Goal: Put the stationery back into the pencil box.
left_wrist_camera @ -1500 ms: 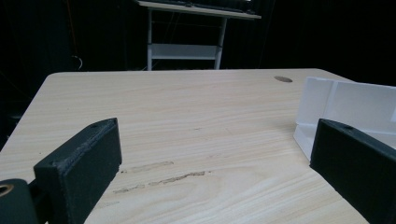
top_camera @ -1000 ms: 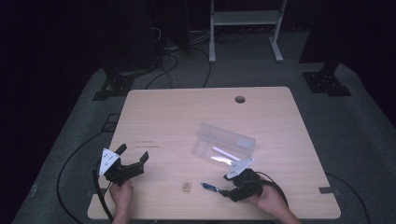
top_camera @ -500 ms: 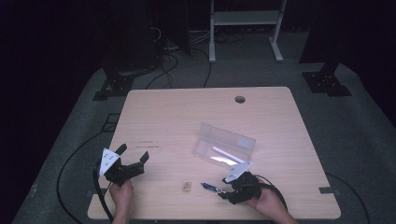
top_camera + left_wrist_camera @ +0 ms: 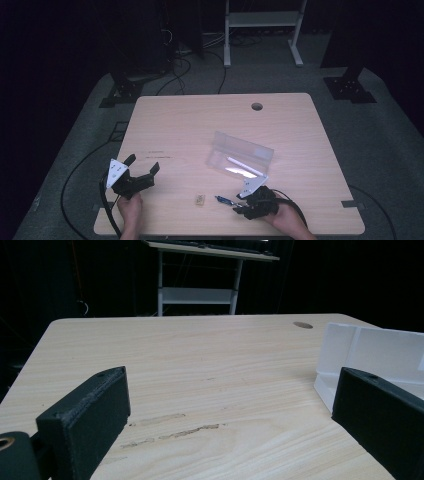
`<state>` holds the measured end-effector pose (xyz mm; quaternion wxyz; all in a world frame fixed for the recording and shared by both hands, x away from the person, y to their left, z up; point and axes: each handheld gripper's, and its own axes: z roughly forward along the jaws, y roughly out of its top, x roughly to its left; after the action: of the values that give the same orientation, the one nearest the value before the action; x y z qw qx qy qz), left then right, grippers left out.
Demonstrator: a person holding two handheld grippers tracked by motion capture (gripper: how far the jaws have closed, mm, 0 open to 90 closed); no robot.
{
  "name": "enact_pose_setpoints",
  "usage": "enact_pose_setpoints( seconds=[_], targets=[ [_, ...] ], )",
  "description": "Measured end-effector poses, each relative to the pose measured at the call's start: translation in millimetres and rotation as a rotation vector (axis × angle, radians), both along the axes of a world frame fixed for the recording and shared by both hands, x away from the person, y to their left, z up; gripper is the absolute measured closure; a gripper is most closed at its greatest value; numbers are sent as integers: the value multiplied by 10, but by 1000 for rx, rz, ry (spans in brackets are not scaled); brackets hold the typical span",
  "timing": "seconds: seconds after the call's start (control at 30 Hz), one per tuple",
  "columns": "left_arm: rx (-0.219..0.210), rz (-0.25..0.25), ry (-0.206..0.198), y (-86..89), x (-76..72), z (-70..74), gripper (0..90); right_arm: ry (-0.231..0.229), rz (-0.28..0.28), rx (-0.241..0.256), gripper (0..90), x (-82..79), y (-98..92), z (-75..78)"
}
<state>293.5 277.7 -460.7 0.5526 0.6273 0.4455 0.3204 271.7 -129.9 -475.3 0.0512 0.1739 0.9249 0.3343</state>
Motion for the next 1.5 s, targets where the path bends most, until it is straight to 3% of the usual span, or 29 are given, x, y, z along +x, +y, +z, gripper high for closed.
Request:
enact_pose_setpoints(
  seconds=[0.87,1.5],
  targets=[
    [2,0,-1,1,-1,2,11,-3,11,-35,695,-4,32,-62],
    [0,0,-1,-3,0,0,11,9,-5,-30,780,-8,36,-59]
  ],
)
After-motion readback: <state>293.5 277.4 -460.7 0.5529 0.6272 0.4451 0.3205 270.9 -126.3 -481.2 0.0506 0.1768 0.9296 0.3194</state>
